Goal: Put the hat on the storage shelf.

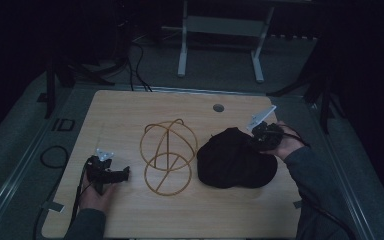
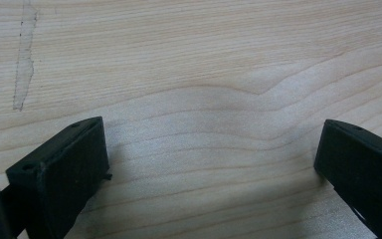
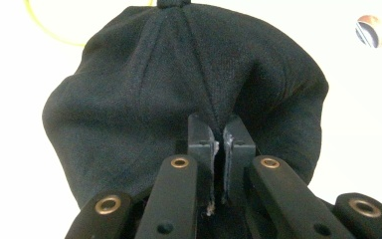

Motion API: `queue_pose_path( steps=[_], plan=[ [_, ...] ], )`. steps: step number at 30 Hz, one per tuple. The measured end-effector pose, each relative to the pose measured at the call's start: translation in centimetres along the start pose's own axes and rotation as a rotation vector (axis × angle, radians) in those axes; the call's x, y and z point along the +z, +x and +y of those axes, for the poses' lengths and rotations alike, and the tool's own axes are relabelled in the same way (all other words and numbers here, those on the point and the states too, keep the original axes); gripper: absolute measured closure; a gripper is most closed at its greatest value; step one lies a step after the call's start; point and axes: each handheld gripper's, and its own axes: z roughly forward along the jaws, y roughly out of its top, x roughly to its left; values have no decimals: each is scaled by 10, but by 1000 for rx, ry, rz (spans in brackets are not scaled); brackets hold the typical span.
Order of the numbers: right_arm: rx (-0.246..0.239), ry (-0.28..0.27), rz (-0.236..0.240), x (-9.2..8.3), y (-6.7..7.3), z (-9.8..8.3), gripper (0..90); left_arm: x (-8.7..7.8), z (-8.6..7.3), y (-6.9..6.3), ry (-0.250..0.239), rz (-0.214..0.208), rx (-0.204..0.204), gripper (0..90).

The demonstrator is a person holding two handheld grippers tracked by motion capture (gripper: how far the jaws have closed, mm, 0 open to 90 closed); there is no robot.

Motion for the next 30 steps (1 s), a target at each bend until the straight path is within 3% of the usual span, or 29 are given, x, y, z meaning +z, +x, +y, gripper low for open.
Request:
queue_pose_path(
  steps=[20, 30],
  plan=[
    [-24, 18, -24, -14, 1, 7, 856, 0, 0, 0, 1, 0, 0, 1],
    [-33, -28, -13, -28, 2, 11, 856, 0, 0, 0, 2, 0, 2, 1]
  ],
)
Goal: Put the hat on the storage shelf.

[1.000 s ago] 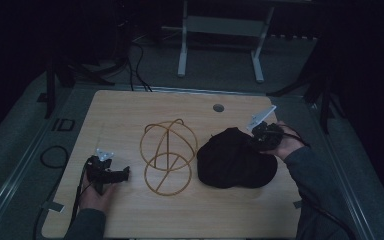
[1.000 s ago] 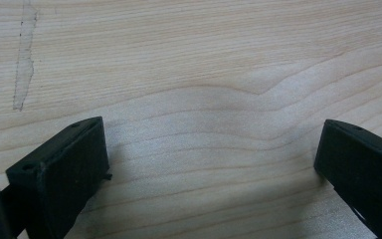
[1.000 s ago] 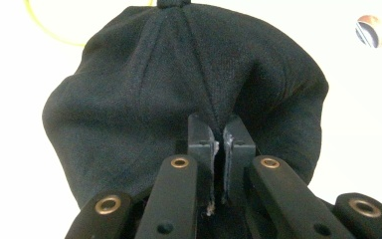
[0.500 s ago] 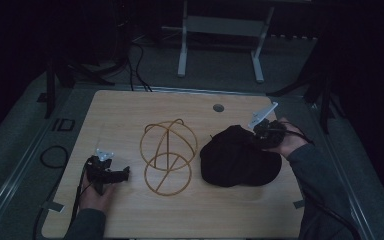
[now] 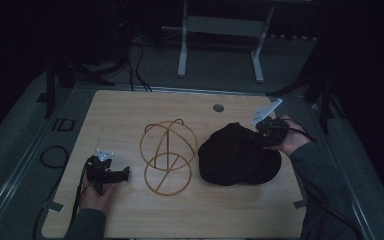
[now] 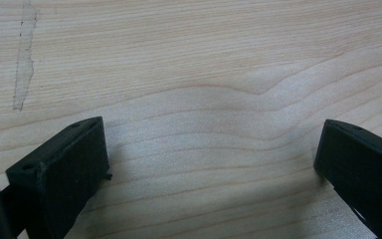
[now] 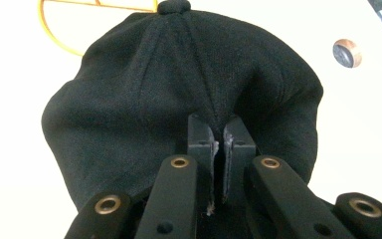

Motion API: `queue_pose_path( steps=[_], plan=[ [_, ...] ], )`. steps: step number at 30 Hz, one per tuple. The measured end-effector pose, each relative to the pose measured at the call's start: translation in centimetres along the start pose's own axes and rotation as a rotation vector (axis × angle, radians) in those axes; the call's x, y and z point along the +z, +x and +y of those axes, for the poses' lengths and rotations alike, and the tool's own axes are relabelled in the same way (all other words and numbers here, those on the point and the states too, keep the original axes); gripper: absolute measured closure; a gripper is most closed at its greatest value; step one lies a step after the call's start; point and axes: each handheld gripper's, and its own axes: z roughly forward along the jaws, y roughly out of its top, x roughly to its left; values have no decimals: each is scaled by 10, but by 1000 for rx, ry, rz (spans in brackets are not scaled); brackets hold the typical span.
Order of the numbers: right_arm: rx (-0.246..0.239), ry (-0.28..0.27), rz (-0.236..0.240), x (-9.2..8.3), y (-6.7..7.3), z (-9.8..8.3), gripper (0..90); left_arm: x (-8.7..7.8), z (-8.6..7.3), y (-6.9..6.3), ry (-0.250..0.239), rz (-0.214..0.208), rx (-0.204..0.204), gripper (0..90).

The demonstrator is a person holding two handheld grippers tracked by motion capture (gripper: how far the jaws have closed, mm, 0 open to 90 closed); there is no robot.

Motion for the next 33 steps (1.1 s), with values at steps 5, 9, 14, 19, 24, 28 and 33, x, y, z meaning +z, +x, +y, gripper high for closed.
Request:
queue_pose_path(
  steps=[5, 9, 14, 19, 24, 28, 33],
  plan=[
    [-9, -10, -1, -5, 1, 2, 856, 0, 0, 0, 1, -1, 0, 1],
    [-15, -17, 0, -8, 1, 3, 856, 0, 0, 0, 1, -1, 0, 1],
    [-22, -22, 0, -10, 1, 4, 855, 0, 0, 0, 1, 0, 1, 1],
    [-23, -29, 4, -15, 1, 4, 855, 0, 0, 0, 1, 0, 1, 1],
    [-30, -54, 1, -22, 2, 6, 855, 0, 0, 0, 1, -1, 0, 1],
    [-33, -67, -6, -27, 2, 9, 855, 0, 0, 0, 1, -1, 0, 1],
    [-34, -80, -10, -34, 2, 10, 855, 0, 0, 0, 1, -1, 0, 1]
  ],
)
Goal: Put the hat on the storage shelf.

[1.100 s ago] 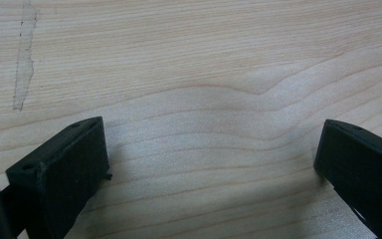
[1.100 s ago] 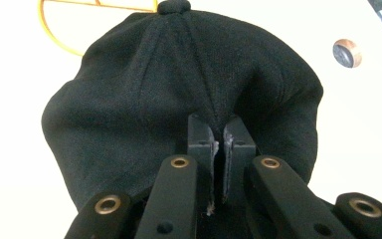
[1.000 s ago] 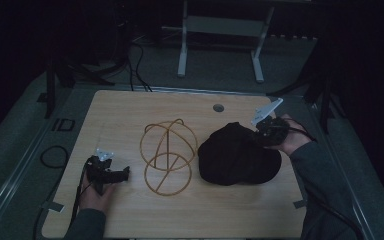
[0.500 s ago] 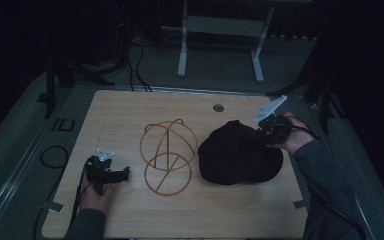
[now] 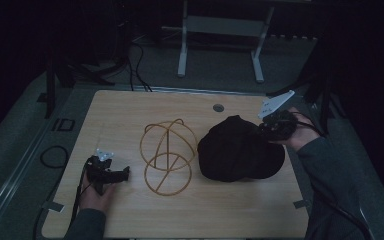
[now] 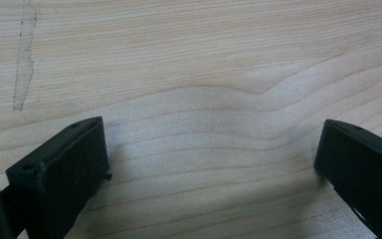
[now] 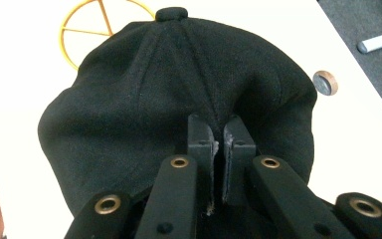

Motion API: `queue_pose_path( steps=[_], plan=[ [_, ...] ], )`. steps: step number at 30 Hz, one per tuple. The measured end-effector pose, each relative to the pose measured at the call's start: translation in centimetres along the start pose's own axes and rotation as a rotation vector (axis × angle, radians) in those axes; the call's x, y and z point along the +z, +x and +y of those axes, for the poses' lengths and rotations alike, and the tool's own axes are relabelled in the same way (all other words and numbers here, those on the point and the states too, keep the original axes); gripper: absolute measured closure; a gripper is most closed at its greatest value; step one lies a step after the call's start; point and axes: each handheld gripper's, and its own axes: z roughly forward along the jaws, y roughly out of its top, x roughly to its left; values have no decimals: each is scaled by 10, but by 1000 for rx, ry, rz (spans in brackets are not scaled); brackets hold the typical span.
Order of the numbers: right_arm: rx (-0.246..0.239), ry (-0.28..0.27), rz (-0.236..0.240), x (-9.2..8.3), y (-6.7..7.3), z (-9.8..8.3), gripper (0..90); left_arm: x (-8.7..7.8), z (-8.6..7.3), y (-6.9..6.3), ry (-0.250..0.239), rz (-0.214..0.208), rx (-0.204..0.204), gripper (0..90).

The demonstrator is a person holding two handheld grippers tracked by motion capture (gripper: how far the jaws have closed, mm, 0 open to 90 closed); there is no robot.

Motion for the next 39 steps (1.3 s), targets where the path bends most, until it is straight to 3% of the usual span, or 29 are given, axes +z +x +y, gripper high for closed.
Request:
queue_pose_path(
  steps=[24, 39],
  plan=[
    [-8, -46, -1, -21, 2, 2, 856, 0, 0, 0, 0, 1, 1, 1],
    [6, -90, -29, -33, 2, -2, 855, 0, 0, 0, -1, 0, -1, 1]
  ],
)
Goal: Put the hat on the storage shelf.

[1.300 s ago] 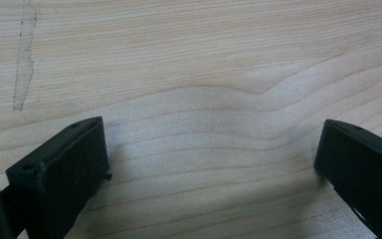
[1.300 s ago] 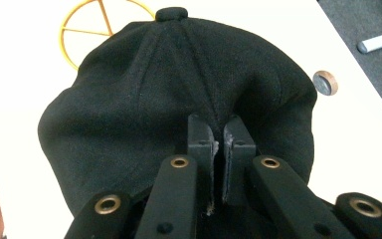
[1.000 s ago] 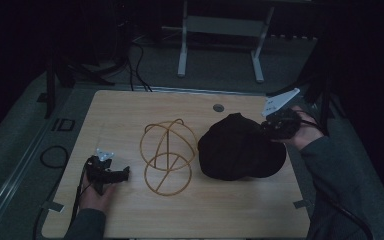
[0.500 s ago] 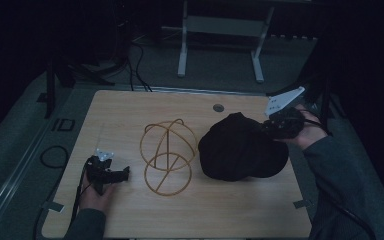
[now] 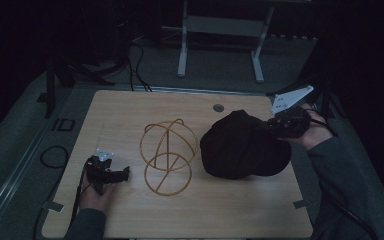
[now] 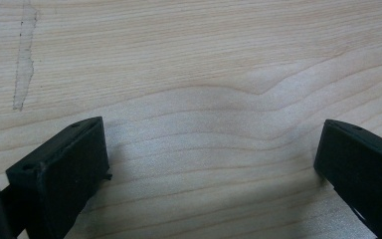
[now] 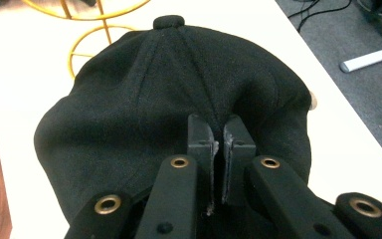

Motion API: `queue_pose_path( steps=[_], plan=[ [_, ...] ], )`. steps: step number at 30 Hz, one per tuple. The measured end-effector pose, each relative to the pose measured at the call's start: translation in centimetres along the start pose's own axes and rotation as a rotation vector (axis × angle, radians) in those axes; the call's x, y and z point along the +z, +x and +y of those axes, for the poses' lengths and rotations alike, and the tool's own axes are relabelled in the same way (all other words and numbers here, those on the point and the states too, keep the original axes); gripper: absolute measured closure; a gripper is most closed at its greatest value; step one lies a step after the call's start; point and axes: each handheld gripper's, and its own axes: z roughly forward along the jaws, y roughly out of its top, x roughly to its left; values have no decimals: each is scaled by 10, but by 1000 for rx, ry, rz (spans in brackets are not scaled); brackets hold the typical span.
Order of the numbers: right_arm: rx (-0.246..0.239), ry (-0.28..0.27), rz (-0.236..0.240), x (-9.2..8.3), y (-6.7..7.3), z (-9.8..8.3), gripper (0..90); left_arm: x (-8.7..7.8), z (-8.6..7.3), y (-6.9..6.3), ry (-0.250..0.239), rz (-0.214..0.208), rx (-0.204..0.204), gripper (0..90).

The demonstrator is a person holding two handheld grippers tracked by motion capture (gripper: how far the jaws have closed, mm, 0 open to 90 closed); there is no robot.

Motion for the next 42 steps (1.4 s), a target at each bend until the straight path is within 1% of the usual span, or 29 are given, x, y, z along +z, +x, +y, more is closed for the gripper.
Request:
queue_pose_path(
  steps=[3, 7, 11, 15, 24, 25, 31, 37, 42],
  plan=[
    [10, -13, -1, -2, -1, -1, 855, 0, 0, 0, 0, 0, 0, 1],
    [23, -47, -10, -7, -3, -3, 855, 0, 0, 0, 0, 0, 0, 1],
    [37, -77, -30, -11, -4, -3, 855, 0, 0, 0, 0, 0, 0, 1],
    [44, -108, -39, -14, -5, -2, 855, 0, 0, 0, 0, 0, 0, 1],
    [85, -158, -62, -16, -7, -3, 856, 0, 0, 0, 0, 1, 1, 1],
    [91, -163, -58, -15, -7, -4, 856, 0, 0, 0, 0, 1, 1, 1],
    [107, -188, -70, -15, -8, -5, 856, 0, 0, 0, 0, 0, 0, 1],
    [129, -254, -67, -20, -9, -5, 857, 0, 0, 0, 0, 1, 2, 1],
    [136, -283, -68, -23, -8, -4, 856, 0, 0, 0, 0, 0, 1, 1]
  ],
)
